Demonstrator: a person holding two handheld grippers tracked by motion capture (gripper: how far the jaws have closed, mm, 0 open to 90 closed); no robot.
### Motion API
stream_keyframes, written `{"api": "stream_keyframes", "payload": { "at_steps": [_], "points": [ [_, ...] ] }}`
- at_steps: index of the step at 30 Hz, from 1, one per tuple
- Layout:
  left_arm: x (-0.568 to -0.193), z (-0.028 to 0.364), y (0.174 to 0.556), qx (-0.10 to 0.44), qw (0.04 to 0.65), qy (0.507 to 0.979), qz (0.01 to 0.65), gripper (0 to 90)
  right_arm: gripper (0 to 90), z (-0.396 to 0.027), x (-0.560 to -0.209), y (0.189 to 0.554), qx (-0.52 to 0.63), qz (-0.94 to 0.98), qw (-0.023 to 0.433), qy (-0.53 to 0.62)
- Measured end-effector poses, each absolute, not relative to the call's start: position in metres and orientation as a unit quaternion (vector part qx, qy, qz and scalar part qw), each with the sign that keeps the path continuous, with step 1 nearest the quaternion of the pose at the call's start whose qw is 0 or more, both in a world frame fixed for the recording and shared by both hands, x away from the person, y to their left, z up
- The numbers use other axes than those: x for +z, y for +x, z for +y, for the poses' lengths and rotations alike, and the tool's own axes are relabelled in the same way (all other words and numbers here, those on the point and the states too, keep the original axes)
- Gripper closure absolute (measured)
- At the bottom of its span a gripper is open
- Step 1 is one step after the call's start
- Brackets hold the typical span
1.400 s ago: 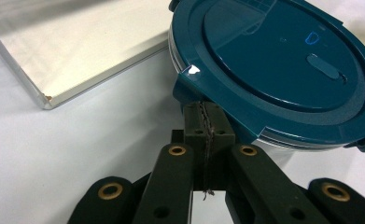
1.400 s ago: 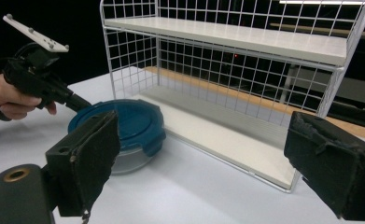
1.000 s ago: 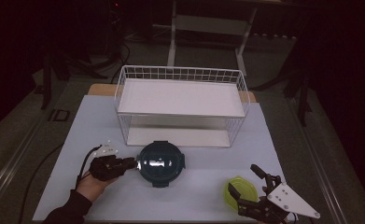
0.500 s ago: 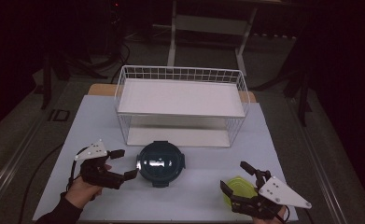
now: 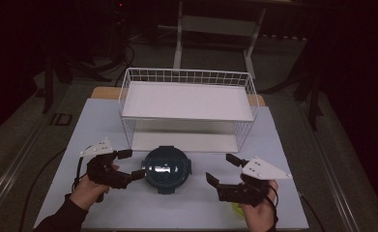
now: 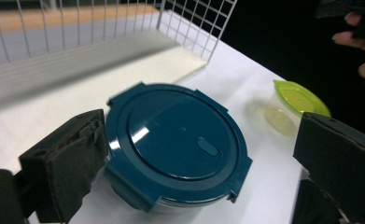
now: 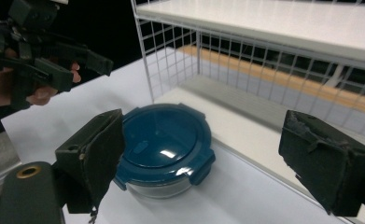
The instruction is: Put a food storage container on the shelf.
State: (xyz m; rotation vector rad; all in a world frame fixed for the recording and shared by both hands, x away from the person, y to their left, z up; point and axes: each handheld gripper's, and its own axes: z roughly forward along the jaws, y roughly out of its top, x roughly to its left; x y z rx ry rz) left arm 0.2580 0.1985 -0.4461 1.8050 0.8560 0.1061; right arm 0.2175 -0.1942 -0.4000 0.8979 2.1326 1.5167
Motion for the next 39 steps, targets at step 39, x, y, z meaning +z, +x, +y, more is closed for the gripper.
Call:
{"api": "stream_keyframes", "payload": {
  "at_steps": [39],
  "points": [
    [-0.511,0.208,0.305,-0.182,0.434,0.675,0.568,39.0,35.4,-0.156,-0.494,0.342,0.385,0.72,-0.201,0.541]
  ]
}}
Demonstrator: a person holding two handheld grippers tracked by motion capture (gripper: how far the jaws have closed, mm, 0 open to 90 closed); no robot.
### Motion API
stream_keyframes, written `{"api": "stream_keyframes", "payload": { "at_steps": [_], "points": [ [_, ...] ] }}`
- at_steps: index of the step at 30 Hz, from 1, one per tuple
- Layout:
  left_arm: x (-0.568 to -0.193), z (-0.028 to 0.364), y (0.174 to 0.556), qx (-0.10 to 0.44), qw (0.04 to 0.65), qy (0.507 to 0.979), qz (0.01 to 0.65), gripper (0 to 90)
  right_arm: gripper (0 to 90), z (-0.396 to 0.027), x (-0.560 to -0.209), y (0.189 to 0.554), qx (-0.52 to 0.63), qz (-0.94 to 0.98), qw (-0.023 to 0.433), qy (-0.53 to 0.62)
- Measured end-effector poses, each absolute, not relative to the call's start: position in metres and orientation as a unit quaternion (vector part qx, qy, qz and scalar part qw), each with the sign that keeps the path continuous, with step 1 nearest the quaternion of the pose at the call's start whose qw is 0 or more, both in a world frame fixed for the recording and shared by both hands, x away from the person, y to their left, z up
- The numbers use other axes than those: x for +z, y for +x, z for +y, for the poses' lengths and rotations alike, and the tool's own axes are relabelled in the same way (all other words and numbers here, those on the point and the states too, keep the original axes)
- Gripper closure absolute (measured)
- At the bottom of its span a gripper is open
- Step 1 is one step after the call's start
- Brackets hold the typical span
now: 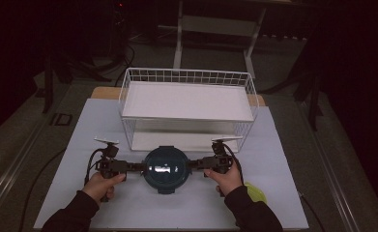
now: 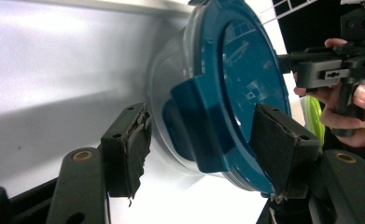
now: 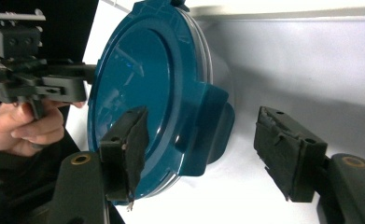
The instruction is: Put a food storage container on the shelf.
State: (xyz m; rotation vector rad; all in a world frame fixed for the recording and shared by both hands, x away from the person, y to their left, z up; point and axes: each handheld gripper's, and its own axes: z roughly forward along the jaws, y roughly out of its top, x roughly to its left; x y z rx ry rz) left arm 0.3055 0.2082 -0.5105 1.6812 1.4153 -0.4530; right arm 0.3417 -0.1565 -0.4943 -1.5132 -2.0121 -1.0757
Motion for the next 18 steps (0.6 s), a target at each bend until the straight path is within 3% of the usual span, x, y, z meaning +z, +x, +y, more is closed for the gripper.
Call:
{"api": "stream_keyframes", "payload": {
  "at_steps": [12,18],
  "points": [
    [-0.523,0.206,0.312,-0.24,0.437,0.647,0.576,48.7,42.5,-0.149,-0.503,0.344,-0.361,-0.718,0.217,-0.553],
    [-0.526,0.209,0.313,-0.26,0.442,0.637,0.575,50.8,50.4,-0.152,-0.508,0.346,-0.371,-0.688,0.254,-0.57]
  ]
}}
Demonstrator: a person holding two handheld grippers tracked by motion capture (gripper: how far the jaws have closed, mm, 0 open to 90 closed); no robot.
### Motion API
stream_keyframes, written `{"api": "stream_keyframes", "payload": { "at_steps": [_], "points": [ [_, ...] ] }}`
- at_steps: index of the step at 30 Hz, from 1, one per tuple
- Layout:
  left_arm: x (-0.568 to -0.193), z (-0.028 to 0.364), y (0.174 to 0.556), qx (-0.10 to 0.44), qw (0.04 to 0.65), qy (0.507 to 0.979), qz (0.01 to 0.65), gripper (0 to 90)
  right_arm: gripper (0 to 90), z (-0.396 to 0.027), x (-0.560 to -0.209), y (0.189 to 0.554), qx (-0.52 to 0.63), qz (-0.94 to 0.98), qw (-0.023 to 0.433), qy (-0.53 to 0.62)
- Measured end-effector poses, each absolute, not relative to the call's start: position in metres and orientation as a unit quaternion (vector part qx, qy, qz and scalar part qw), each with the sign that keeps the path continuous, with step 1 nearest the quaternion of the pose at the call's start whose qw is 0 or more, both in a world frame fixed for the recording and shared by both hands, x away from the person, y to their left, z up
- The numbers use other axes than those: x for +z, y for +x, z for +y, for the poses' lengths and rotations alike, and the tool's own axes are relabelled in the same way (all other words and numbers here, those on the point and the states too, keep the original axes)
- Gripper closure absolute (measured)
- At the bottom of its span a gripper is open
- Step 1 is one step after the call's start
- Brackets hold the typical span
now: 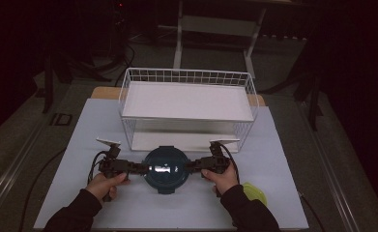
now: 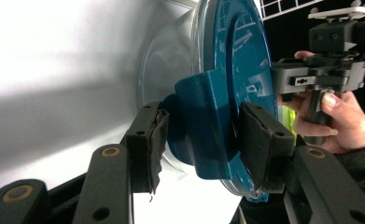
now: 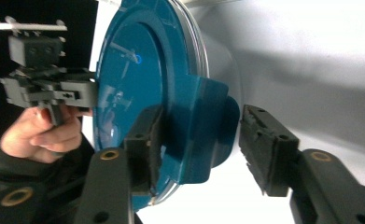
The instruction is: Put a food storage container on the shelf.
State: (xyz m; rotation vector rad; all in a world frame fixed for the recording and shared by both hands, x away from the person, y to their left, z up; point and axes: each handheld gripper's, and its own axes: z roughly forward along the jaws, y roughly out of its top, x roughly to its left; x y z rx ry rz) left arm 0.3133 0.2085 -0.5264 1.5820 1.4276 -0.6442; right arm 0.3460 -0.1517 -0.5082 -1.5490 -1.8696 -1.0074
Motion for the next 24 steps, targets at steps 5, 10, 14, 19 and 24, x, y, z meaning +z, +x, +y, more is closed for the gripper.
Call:
{"api": "stream_keyframes", "payload": {
  "at_steps": [5,10,14,19,24],
  "points": [
    [-0.531,0.211,0.315,-0.278,0.449,0.628,0.571,51.8,52.6,-0.154,-0.513,0.347,-0.373,-0.667,0.282,-0.58],
    [-0.532,0.211,0.315,-0.283,0.451,0.624,0.572,52.5,53.2,-0.155,-0.514,0.347,-0.376,-0.66,0.29,-0.582],
    [-0.53,0.21,0.314,-0.283,0.45,0.62,0.577,53.6,53.4,-0.155,-0.512,0.345,-0.375,-0.667,0.285,-0.578],
    [-0.524,0.209,0.31,-0.277,0.448,0.628,0.573,55.0,54.3,-0.155,-0.507,0.341,-0.373,-0.678,0.276,-0.57],
    [-0.518,0.208,0.305,-0.265,0.449,0.634,0.571,56.2,54.7,-0.154,-0.502,0.336,-0.376,-0.69,0.264,-0.56]
  ]
}}
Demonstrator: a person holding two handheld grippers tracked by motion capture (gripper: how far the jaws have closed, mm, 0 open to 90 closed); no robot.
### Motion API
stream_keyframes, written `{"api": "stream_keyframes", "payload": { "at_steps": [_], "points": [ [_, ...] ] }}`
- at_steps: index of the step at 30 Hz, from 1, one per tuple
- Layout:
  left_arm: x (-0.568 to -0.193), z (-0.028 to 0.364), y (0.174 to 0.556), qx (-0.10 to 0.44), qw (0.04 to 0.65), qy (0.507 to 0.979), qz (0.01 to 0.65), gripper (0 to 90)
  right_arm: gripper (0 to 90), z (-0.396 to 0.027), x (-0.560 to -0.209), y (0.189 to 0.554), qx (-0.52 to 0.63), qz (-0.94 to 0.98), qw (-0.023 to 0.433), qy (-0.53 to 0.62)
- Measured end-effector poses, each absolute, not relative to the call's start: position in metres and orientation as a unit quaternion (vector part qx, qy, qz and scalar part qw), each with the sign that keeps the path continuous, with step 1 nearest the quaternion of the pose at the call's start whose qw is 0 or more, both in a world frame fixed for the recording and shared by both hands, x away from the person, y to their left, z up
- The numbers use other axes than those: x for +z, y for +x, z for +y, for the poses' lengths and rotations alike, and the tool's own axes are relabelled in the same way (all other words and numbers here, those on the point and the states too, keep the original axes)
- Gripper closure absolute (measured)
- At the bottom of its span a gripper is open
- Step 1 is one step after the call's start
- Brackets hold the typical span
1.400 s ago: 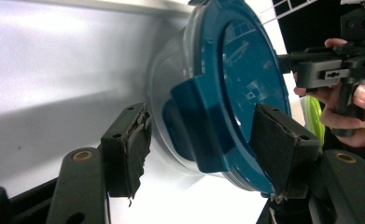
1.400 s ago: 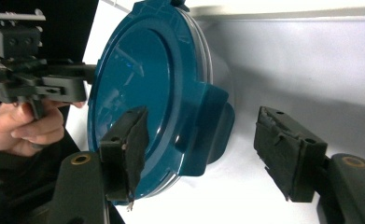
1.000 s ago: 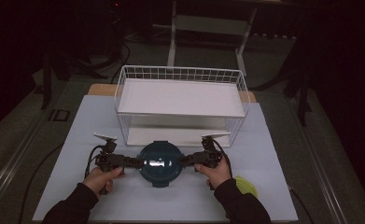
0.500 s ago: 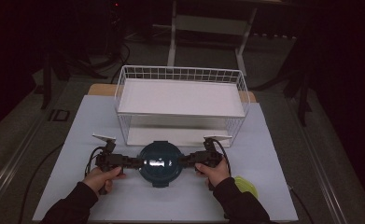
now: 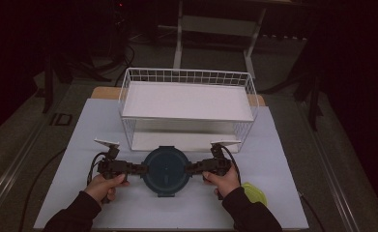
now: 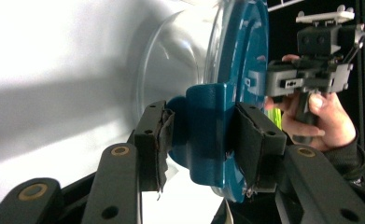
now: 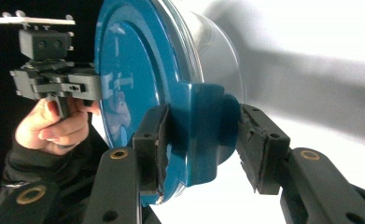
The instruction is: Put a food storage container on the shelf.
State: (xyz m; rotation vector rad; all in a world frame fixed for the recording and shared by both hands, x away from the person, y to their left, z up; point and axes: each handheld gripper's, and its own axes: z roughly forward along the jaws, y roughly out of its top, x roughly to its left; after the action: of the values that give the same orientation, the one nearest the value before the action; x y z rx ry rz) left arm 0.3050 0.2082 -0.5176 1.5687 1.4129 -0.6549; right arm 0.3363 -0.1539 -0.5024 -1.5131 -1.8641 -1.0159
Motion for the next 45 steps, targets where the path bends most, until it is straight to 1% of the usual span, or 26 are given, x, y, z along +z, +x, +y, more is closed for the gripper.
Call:
{"api": "stream_keyframes", "payload": {
  "at_steps": [7,9,19,35,45],
  "points": [
    [-0.508,0.209,0.3,-0.263,0.454,0.639,0.562,56.6,54.7,-0.154,-0.494,0.334,-0.383,-0.696,0.259,-0.549],
    [-0.502,0.207,0.297,-0.262,0.458,0.639,0.559,56.9,54.7,-0.155,-0.488,0.332,-0.392,-0.699,0.25,-0.544],
    [-0.479,0.205,0.291,-0.252,0.475,0.639,0.55,57.4,54.7,-0.159,-0.466,0.327,-0.407,-0.703,0.238,-0.532],
    [-0.428,0.193,0.294,-0.236,0.507,0.645,0.521,57.8,54.9,-0.174,-0.411,0.323,-0.442,-0.705,0.206,-0.515],
    [-0.385,0.182,0.308,-0.216,0.523,0.658,0.497,57.8,54.9,-0.185,-0.371,0.33,-0.47,-0.703,0.176,-0.503]
  ]
}}
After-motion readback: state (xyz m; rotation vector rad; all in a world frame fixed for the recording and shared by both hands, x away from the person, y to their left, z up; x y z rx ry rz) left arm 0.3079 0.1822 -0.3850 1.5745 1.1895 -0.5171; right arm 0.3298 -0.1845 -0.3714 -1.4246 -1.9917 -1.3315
